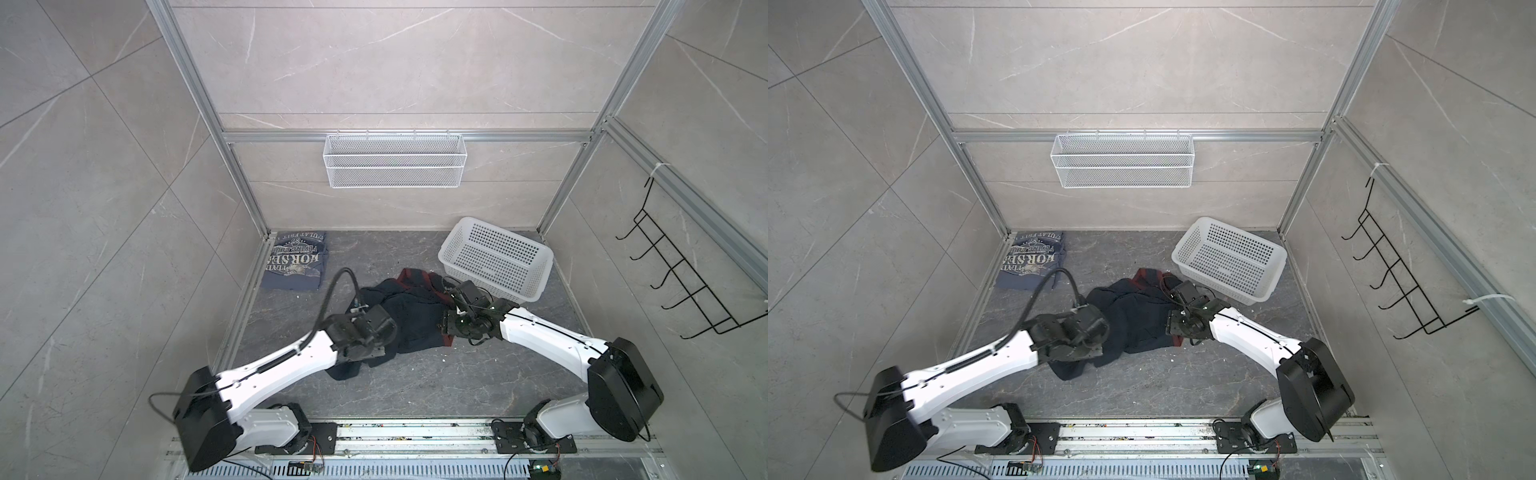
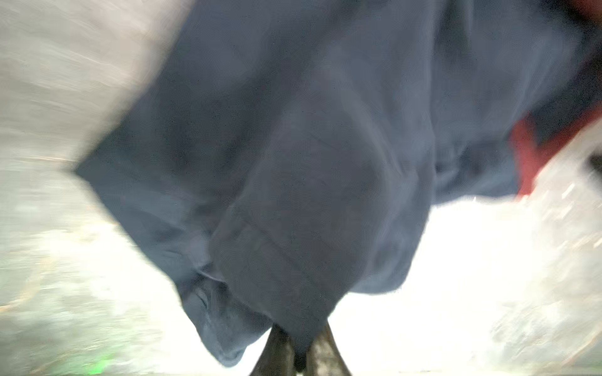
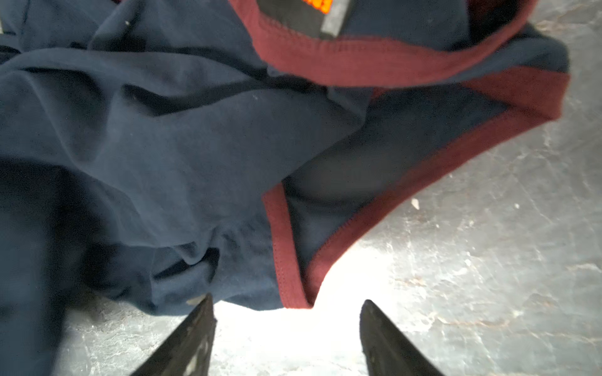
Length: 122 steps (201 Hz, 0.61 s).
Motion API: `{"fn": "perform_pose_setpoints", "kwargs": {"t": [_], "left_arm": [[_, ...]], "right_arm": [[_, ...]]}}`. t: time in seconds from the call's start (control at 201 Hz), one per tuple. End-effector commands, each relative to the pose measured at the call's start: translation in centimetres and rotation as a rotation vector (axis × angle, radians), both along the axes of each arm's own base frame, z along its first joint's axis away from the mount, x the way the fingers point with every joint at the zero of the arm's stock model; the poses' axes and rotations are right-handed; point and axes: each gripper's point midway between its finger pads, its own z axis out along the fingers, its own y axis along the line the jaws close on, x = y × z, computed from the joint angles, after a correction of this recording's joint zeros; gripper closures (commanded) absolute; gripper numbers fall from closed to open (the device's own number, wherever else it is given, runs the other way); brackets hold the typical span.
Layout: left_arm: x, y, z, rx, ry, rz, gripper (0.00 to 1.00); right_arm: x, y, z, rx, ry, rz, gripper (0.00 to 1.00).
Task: Fold and stack the tank tops
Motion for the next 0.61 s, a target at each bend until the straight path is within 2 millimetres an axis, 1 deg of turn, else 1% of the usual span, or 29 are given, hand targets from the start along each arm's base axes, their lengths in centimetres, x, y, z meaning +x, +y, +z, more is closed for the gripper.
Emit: {"fn": "perform_pose_setpoints", "kwargs": {"t": [0.0, 0.08, 0.134, 0.204, 0.259, 0.353, 0.463, 0.543, 0.602], "left_arm": [[-0.6, 7.7, 0.4, 0.165, -0.009, 0.098, 0.93], [-0.4, 10.4, 0.4, 0.166, -0.017, 0.169, 0.92], [-0.2, 11.4, 0.2, 0.148, -0.014, 0.203, 0.92], [0.5, 11.4, -0.1, 0.097, -0.026, 0.218, 0.92], [1.2, 11.0, -0.3, 0.070, -0.028, 0.212, 0.91], [1.9, 10.9, -0.7, 0.079, -0.006, 0.210, 0.91], [2.8, 10.6, -0.6, 0.086, -0.008, 0.194, 0.91], [3.0, 10.7, -0.5, 0.090, -0.007, 0.194, 0.91], [3.0, 10.8, -0.7, 0.093, -0.002, 0.198, 0.91]], "right_arm": [[1.4, 1.7, 0.5, 0.041, -0.020, 0.037, 0.34], [1.6, 3.3, -0.2, 0.094, 0.008, 0.071, 0.38], [1.6, 4.1, -1.0, 0.116, 0.034, 0.085, 0.40], [1.5, 4.6, -1.9, 0.121, 0.066, 0.090, 0.43], [1.3, 4.7, -2.6, 0.115, 0.078, 0.093, 0.43], [1.1, 4.8, -3.6, 0.109, 0.107, 0.095, 0.46], [0.3, 6.2, -3.9, 0.147, 0.123, 0.125, 0.50], [-0.6, 7.3, -3.8, 0.163, 0.131, 0.152, 0.50], [-1.0, 7.7, -4.2, 0.171, 0.141, 0.156, 0.50]]}}
